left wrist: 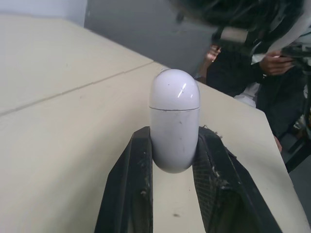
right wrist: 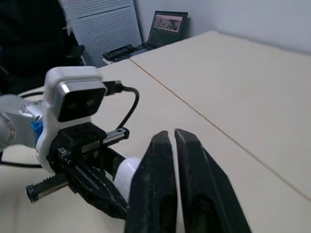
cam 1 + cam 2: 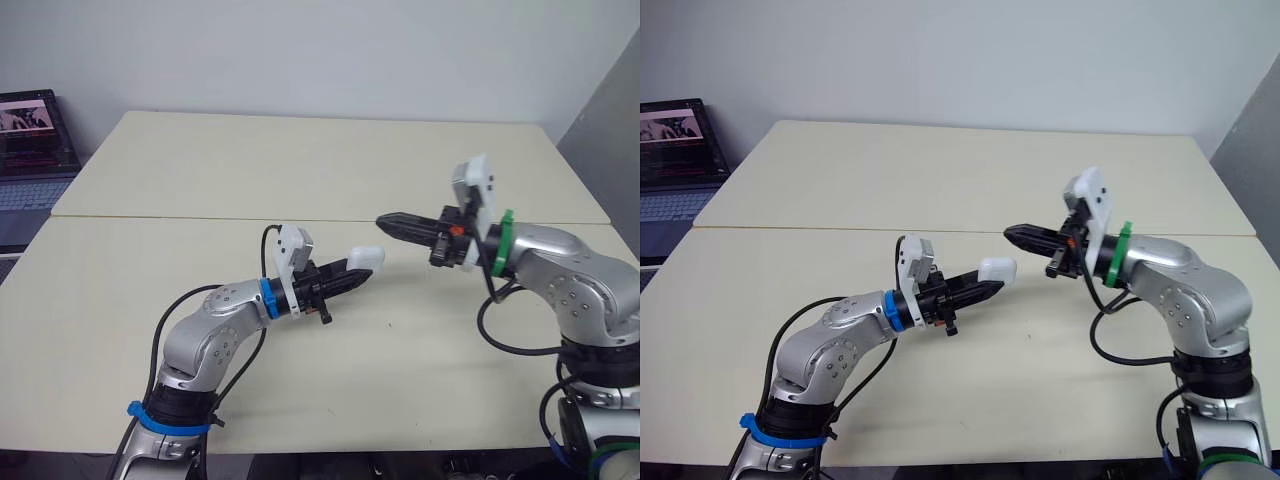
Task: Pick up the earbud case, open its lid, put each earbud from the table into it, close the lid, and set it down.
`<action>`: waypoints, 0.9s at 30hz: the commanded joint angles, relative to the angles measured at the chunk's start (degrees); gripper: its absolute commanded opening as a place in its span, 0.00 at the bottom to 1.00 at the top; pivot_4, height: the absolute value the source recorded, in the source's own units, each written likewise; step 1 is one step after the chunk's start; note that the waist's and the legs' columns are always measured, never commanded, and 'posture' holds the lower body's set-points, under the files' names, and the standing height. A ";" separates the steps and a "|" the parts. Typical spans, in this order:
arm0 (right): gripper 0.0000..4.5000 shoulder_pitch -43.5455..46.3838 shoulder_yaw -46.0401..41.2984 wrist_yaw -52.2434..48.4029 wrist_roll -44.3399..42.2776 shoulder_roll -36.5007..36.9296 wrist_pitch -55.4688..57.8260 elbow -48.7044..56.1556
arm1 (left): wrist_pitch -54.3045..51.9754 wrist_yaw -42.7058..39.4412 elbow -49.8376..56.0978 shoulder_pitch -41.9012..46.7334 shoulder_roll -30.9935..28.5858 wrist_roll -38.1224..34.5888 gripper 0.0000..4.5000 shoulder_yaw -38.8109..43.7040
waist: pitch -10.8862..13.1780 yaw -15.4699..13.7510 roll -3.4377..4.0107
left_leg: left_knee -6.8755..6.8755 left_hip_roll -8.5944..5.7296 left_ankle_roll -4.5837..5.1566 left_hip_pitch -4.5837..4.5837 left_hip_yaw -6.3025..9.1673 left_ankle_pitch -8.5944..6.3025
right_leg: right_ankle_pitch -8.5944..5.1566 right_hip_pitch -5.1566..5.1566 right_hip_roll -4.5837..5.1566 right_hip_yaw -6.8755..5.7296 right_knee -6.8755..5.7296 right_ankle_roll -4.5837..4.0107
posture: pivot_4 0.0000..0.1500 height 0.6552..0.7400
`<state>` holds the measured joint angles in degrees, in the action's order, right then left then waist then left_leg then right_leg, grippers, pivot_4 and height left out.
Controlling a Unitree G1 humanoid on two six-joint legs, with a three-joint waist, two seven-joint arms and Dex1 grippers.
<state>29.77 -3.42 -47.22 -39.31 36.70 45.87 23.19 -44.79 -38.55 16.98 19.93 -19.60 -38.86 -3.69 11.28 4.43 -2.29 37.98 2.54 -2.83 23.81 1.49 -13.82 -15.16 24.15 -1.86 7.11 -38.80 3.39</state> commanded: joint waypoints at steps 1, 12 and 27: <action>0.34 -7.51 -0.02 -7.57 3.38 4.49 -9.14 3.56 | -12.40 10.95 2.53 0.01 3.07 -5.80 0.16 4.39 | 0.00 -0.23 0.00 | 0.00 -0.01 0.00 0.01 0.00 0.00 | 0.00 0.00 0.00 0.01 0.00 0.00 | 1.00 1.00; 0.99 -16.34 3.38 -8.74 13.26 4.86 -22.59 -1.42 | -36.32 34.85 -0.23 -0.57 14.50 -10.35 0.16 18.02 | 0.00 -0.51 0.00 | 0.08 -0.03 -0.06 -0.55 -0.05 0.08 | 0.03 -0.36 -0.08 0.13 -0.18 -0.02 | 1.00 1.00; 1.00 -12.80 3.93 -11.92 14.81 4.81 -27.20 -9.87 | -33.08 26.96 12.22 -11.41 -7.18 -6.48 1.00 22.97 | -0.01 1.19 0.02 | -0.09 0.03 -0.08 -1.18 -0.11 0.06 | -0.05 -0.84 -0.10 0.21 -0.13 -0.14 | 1.00 1.00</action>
<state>16.07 1.37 -58.07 -25.04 40.71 20.45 12.99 -81.28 -10.40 29.75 10.17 -23.67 -50.50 17.84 11.27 5.61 -2.28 37.87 2.58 -2.92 22.58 1.39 -13.76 -15.22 23.31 -1.98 7.33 -38.94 3.21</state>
